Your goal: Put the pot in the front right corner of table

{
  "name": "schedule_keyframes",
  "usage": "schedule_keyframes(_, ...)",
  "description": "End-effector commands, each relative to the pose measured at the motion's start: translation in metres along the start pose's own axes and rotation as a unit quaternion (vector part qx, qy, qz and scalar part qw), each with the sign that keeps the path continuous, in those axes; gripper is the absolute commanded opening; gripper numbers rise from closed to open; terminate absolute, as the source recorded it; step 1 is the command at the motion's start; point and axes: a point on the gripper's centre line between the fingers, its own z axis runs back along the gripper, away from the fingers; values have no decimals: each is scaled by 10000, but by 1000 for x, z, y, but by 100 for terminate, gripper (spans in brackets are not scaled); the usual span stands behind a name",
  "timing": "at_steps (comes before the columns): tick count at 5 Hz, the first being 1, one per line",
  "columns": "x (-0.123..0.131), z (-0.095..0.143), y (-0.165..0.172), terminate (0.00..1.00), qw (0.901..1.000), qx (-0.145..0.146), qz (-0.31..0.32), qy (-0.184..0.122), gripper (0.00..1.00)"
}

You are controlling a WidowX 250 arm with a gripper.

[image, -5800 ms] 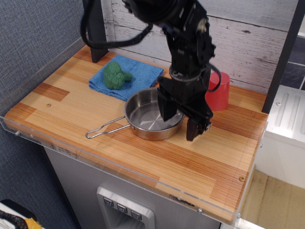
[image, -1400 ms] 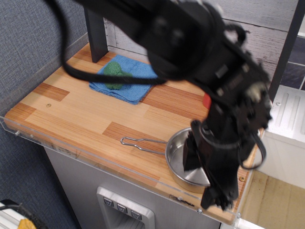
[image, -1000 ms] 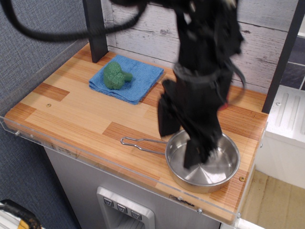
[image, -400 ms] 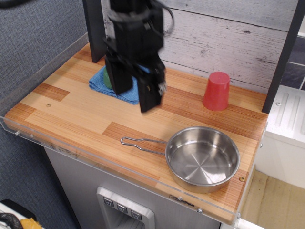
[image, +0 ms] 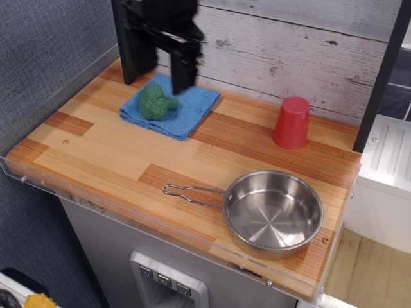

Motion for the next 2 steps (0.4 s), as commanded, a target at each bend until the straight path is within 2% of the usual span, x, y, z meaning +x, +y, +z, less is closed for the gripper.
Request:
schedule_keyframes(1,43,15,30,0,9970,380,401,-535,100)
schedule_keyframes(2,60,11,40,0,9964,363,286,-716,100)
